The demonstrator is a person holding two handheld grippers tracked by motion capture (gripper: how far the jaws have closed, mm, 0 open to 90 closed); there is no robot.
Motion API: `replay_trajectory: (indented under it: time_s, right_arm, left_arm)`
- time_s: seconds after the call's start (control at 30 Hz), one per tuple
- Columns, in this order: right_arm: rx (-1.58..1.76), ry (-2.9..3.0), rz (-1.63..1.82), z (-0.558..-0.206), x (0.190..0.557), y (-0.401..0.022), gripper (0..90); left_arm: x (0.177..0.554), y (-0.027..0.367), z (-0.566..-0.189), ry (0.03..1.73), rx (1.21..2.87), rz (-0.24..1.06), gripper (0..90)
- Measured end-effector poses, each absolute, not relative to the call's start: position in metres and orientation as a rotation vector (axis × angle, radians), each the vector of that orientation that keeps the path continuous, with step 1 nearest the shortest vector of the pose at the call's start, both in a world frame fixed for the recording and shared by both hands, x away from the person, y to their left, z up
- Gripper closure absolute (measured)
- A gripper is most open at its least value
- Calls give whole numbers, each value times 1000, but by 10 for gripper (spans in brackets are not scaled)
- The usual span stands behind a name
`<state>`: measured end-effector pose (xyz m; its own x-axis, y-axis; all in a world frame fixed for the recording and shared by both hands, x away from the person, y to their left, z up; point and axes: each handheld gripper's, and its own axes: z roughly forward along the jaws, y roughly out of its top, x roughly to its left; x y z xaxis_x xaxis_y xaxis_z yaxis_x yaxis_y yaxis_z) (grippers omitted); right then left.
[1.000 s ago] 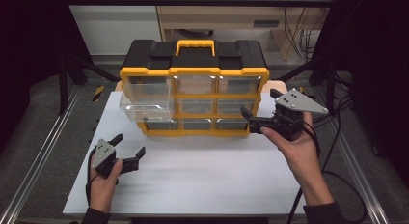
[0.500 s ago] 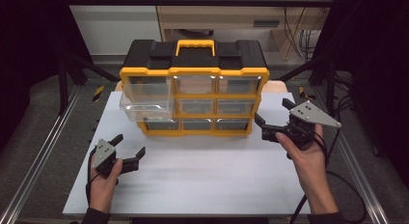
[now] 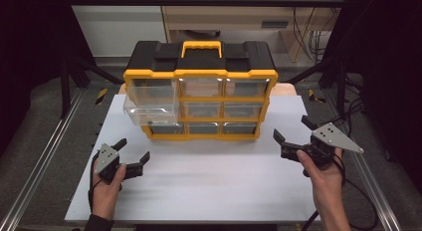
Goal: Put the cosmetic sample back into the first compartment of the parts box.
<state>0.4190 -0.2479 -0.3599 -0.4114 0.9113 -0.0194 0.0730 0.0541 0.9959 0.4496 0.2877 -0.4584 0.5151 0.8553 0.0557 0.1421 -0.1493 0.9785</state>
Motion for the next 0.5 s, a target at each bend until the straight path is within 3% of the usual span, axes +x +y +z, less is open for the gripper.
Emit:
replay_trajectory:
  time_s: [0.5]
  right_arm:
    - [1035, 1579, 1451, -396, 413, -264, 54]
  left_arm:
    - [449, 290, -458, 873, 1613, 785, 21]
